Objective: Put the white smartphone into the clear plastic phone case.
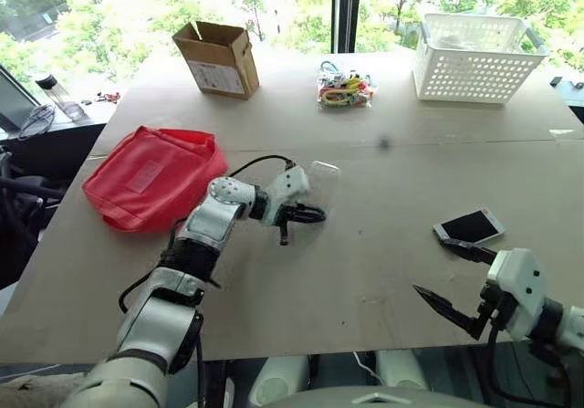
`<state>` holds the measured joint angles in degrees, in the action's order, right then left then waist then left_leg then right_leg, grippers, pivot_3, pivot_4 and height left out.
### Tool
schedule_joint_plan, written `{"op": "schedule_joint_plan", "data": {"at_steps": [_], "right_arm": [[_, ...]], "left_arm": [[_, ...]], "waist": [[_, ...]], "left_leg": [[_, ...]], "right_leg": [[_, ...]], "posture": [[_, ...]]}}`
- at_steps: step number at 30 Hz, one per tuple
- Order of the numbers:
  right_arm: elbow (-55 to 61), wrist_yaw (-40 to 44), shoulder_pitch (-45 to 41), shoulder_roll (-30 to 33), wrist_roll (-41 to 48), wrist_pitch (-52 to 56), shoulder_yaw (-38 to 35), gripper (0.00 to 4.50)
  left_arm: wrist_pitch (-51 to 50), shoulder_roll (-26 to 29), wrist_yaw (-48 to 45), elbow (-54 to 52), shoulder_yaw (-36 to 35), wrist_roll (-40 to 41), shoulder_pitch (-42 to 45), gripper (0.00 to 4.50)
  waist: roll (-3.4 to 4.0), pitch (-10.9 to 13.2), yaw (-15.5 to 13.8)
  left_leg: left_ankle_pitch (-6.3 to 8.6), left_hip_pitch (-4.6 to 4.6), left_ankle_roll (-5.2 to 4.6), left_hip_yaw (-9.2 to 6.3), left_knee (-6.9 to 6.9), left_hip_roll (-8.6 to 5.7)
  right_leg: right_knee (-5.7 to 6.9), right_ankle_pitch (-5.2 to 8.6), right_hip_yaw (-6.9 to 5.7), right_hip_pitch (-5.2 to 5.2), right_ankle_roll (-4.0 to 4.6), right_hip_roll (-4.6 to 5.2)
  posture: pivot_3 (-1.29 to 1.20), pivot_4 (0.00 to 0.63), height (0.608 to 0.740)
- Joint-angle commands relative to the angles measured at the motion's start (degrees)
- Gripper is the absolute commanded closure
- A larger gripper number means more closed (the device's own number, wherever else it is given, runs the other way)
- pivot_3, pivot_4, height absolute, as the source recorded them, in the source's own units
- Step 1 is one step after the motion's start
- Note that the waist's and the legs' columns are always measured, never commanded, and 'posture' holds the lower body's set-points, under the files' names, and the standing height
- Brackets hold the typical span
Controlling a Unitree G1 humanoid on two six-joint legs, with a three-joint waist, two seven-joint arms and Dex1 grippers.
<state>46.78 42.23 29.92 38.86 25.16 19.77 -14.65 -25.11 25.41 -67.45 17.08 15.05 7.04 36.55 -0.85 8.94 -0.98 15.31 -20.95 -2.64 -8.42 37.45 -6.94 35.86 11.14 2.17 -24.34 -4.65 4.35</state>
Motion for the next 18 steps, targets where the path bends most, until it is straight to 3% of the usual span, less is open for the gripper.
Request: {"op": "schedule_joint_plan", "data": {"at_steps": [1,5,8,12,15,18], "right_arm": [[2.15,0.09,-0.48,0.25,0.21,-0.51,-0.01,0.00],[1.83,0.43,-1.27,0.77,0.46,-0.24,-0.06,0.00],[1.70,0.57,-1.73,1.05,0.63,-0.03,-0.15,0.00],[1.56,0.50,-1.99,1.26,0.68,0.13,-0.11,0.00],[1.42,0.38,-2.13,1.25,0.57,0.11,0.09,0.00],[1.25,0.03,-2.74,1.14,0.51,0.22,0.47,0.00]], "left_arm": [[-24.62,-4.10,10.23,-14.45,-4.42,5.52,-0.19,4.46],[-34.12,-8.68,19.19,-20.28,-6.07,6.34,-1.27,4.46],[-37.15,-10.14,21.36,-23.50,-6.92,8.60,-2.70,3.51],[-35.94,-8.91,20.26,-25.04,-7.25,11.77,-2.78,1.58],[-30.00,-5.41,13.53,-22.73,-7.27,14.39,-0.38,0.18],[-13.91,0.98,-0.42,-14.13,-3.14,11.97,2.98,0.03]], "waist": [[-0.02,0.01,0.09],[-0.02,0.01,0.14],[-0.03,0.02,0.17],[-0.03,0.02,-0.01],[-0.04,0.03,-0.01],[-0.03,0.03,0.11]], "left_leg": [[0.00,0.00,0.01,0.00,0.00,0.00],[-0.01,0.03,0.06,0.00,-0.02,0.01],[-0.04,0.06,0.15,0.04,-0.03,0.05],[-0.10,0.05,0.32,0.02,-0.03,0.09],[-0.10,0.05,0.34,0.06,-0.03,0.08],[-0.11,0.06,0.37,0.07,-0.03,0.09]], "right_leg": [[0.00,0.00,0.01,0.00,0.00,-0.01],[0.00,0.01,0.01,0.00,-0.02,0.00],[0.00,0.01,0.08,-0.01,-0.02,0.10],[0.00,0.01,0.04,-0.01,-0.01,0.13],[0.00,0.01,0.05,-0.01,-0.01,0.14],[0.00,0.01,0.04,-0.01,0.01,0.13]], "posture": [[0.00,0.150,0.740],[0.00,0.150,0.740],[0.00,0.150,0.740],[0.00,0.150,0.740],[0.00,0.150,0.740],[0.00,0.150,0.740]]}}
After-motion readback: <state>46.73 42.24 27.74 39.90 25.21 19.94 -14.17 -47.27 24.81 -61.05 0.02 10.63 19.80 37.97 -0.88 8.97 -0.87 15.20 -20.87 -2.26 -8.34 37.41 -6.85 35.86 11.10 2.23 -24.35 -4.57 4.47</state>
